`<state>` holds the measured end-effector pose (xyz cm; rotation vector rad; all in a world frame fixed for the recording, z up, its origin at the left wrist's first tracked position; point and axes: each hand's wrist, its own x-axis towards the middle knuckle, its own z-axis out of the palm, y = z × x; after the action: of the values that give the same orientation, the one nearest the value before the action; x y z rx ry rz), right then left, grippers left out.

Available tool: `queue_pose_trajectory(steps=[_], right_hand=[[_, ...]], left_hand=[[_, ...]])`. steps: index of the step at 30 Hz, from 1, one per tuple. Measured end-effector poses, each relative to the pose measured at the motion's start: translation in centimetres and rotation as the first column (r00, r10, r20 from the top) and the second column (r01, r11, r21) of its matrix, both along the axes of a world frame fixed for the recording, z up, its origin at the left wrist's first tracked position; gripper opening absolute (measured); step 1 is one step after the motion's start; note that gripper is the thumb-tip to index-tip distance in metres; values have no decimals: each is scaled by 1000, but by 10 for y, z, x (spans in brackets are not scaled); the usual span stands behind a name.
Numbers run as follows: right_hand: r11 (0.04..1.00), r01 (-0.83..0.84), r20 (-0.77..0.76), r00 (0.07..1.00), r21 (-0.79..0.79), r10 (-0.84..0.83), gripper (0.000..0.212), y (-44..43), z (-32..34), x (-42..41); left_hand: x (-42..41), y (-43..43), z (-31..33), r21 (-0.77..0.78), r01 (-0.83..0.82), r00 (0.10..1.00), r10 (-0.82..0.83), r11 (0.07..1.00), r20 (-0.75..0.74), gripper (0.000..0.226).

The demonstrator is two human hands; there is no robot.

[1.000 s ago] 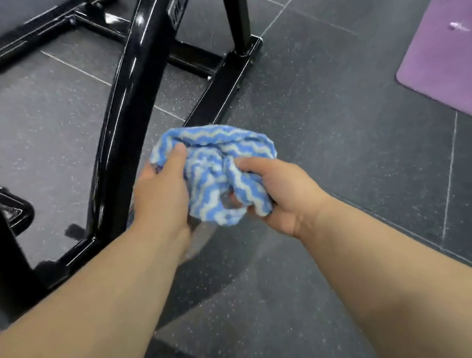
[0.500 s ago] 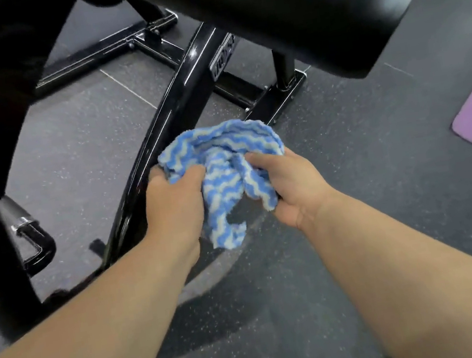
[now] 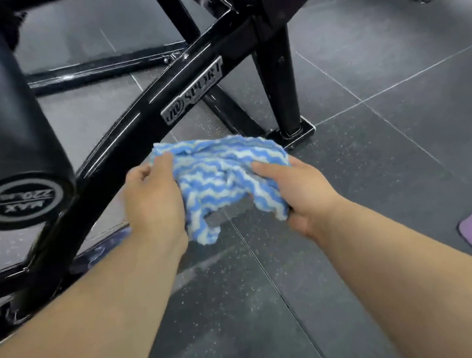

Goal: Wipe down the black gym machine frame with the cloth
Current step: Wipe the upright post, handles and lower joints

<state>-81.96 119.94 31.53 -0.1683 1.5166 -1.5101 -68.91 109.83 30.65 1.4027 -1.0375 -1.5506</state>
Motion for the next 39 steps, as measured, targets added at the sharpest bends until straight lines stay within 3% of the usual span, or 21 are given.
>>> queue_pose_trajectory(steps=[3, 6, 10, 13, 18, 20, 23, 25, 27, 32, 36, 37, 39], right_hand=[[1000, -24, -29, 999, 11, 25, 27, -8, 4, -37], [998, -55, -60, 997, -21, 54, 23, -34, 3, -62], [993, -11, -145, 989, -122, -7, 11, -77, 1, -79], [976, 24, -232, 970, -217, -75, 4, -111, -7, -93], [951, 60, -353, 920, -302, -170, 10, -142, -19, -141], [957, 83, -350, 919, -278, -182, 14, -151, -24, -158], [945, 71, -354, 916, -319, -188, 12, -169, -32, -176], [926, 79, -348, 912, -368, -216, 14, -177, -38, -181], [912, 93, -351, 904, -400, -246, 17, -184, -40, -184], [878, 163, -431, 821, -450, -374, 27, -195, -47, -186], [873, 233, -512, 733, -429, -447, 31, -198, -41, -188], [861, 272, -538, 689, -430, -486, 27, -199, -38, -191], [820, 337, -554, 612, -463, -564, 21, -204, -30, -199]], left_hand=[[-27, -4, 9, -7, -43, 999, 43, 999, 4, 13], [-49, -14, 6, -145, -77, 980, 102, 986, 171, 28], [-69, -41, 0, -351, 51, 947, 67, 935, 316, 36], [-89, -65, -1, -476, 122, 928, 69, 871, 365, 30], [-137, -105, -3, -656, 263, 826, 186, 707, 532, 52], [-153, -125, -1, -660, 294, 752, 258, 691, 606, 55], [-176, -153, 3, -573, 430, 550, 301, 697, 779, 56], [-184, -164, 0, -587, 540, 426, 406, 603, 808, 47], [-192, -170, 3, -637, 605, 380, 529, 479, 759, 41], [-210, -179, 5, -596, 707, 484, 353, 382, 801, 49], [-217, -189, 5, -540, 774, 355, 481, 329, 802, 80], [-217, -191, 6, -543, 771, 374, 454, 333, 809, 80], [-217, -199, 7, -590, 734, 507, 307, 336, 805, 68]])
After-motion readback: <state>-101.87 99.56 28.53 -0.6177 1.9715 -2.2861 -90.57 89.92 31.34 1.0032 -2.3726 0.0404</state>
